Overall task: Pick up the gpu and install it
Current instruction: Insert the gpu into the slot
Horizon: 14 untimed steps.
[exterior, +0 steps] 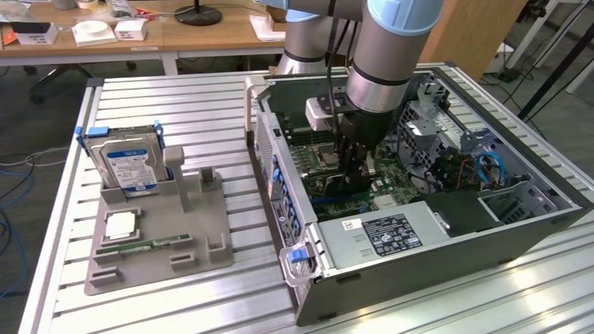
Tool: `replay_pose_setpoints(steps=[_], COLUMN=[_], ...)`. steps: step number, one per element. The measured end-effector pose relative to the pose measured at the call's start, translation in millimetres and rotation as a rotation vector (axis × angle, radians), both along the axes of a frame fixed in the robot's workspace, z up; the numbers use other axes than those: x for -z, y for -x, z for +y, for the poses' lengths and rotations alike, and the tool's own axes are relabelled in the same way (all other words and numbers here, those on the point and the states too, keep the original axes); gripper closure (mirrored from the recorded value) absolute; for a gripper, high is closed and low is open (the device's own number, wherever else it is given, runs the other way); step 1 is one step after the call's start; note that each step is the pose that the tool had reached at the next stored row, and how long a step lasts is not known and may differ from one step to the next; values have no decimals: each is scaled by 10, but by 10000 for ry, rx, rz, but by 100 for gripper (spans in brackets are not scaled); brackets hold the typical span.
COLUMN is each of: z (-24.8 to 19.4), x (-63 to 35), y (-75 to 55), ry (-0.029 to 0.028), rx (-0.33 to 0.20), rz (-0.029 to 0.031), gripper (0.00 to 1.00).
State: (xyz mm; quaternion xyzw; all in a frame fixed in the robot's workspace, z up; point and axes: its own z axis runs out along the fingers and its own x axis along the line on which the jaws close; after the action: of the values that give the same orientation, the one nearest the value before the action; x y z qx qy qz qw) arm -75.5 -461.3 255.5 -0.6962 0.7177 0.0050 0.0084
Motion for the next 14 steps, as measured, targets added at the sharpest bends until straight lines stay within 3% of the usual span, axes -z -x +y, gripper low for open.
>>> replay_pose_setpoints(steps=[14], z=[12], x=[26], y=[0], ry=[-11], rx=[-1], rz=[1], gripper=[74])
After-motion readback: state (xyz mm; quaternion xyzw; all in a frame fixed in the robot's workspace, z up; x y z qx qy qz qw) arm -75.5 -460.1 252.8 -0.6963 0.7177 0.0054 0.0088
